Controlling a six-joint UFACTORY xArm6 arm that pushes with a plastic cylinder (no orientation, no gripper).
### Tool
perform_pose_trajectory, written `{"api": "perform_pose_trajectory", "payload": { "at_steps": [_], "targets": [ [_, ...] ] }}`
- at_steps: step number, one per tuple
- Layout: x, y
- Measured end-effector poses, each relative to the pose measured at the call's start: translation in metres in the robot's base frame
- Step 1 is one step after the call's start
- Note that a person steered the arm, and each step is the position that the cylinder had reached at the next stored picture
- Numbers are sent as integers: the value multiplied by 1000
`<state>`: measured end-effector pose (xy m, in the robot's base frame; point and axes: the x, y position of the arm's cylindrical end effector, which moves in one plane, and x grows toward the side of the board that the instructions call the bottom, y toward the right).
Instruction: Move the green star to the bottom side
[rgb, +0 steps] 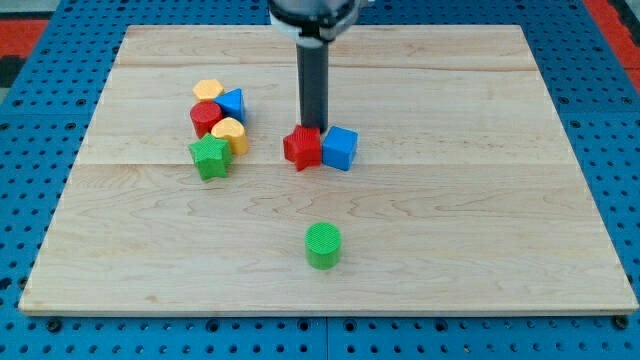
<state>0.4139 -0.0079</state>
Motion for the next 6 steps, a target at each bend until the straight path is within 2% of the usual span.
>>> {"api": "perform_pose_trajectory", "payload": {
  "at_steps": [1,2,3,4,5,6],
  "targets": [
    [38,-9],
    [3,-3],
    [27,-29],
    [70,-26],
    [95,-29],
    [95,-37]
  ]
}}
